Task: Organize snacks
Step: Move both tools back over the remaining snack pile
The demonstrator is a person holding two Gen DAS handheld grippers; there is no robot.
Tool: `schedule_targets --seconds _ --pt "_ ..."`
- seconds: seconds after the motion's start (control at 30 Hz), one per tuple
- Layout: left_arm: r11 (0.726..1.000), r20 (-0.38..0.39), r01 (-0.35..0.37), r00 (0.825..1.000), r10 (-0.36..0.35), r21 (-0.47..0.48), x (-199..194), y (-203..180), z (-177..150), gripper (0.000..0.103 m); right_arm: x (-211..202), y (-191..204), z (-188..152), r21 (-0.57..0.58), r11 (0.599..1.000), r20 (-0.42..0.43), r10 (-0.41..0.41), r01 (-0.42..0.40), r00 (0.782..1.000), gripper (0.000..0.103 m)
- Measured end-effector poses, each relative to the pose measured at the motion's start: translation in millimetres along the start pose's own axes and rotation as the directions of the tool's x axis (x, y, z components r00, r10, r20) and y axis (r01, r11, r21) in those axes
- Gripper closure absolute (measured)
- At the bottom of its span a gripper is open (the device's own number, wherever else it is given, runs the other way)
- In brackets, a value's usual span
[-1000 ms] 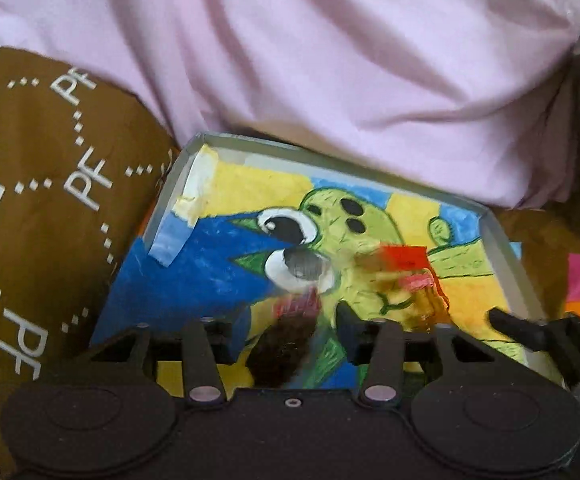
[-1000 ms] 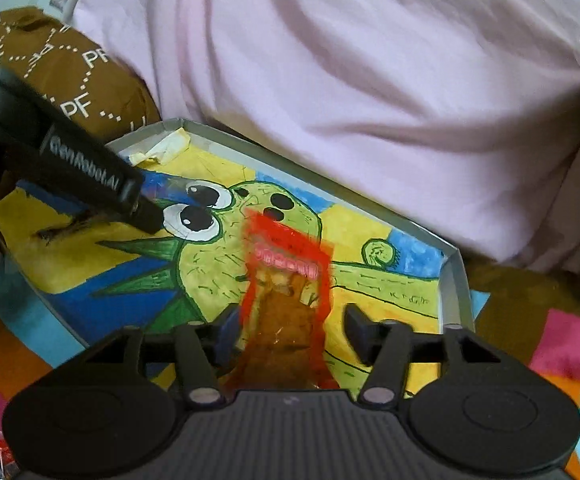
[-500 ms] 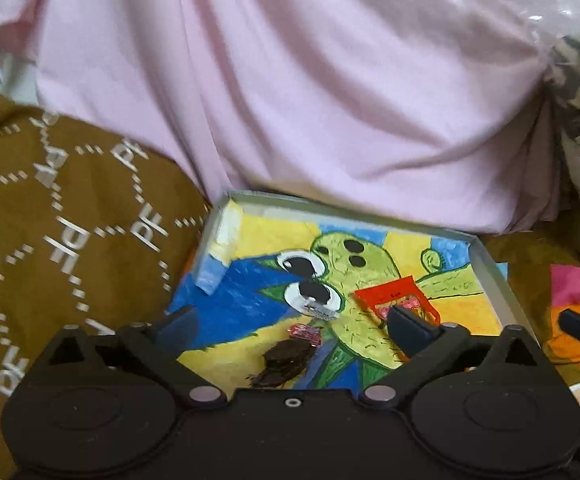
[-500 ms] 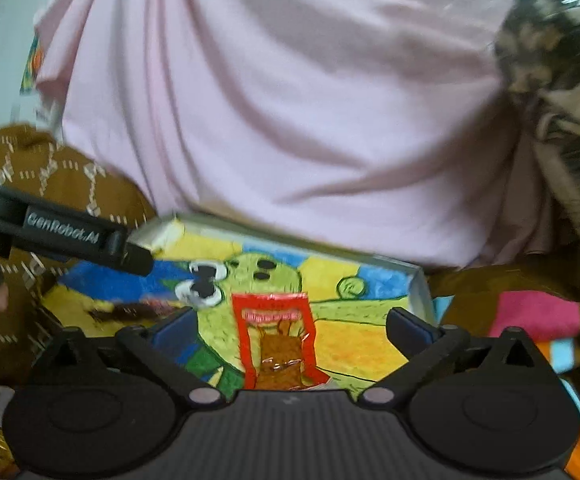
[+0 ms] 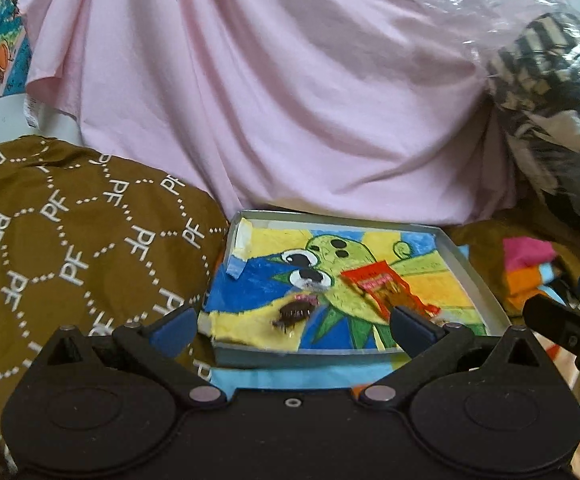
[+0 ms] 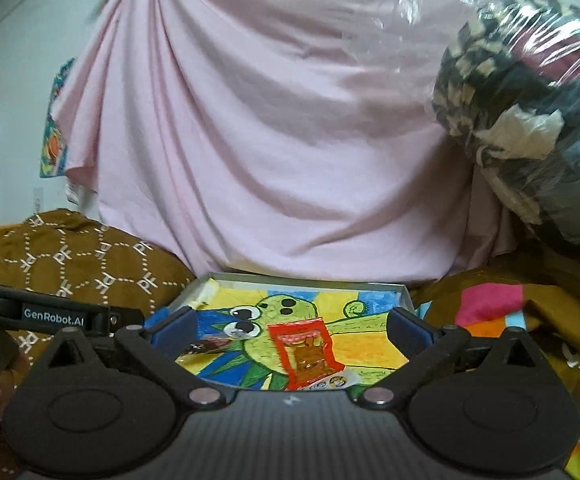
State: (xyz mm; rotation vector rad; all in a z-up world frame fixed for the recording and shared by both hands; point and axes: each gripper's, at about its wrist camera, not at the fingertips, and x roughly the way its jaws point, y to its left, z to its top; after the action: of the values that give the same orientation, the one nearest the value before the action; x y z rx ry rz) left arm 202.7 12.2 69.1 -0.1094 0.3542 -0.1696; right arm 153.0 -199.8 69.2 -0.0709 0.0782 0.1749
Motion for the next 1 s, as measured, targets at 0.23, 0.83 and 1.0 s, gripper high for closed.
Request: schedule_targets --seconds 0.23,0.83,1.0 --pt "1.000 -0.012 -0.003 1.000 0.003 0.020 -43 10 -27 0.001 -45 15 -21 -0.019 1.000 -0.023 0.018 -0.019 1.000 0.000" --pt "0.994 -0.185 -0.003 0.982 0.024 0.112 -92 23 -100 0.001 -96 44 -79 -0.065 0.995 -0.217 0.065 -0.081 0.974 0.000" --pt "0.993 -0.271 0.022 0.962 0.011 0.118 -89 26 -117 0.001 -99 49 -90 -0.072 0.992 -0.272 0.077 -0.101 0.959 0.000"
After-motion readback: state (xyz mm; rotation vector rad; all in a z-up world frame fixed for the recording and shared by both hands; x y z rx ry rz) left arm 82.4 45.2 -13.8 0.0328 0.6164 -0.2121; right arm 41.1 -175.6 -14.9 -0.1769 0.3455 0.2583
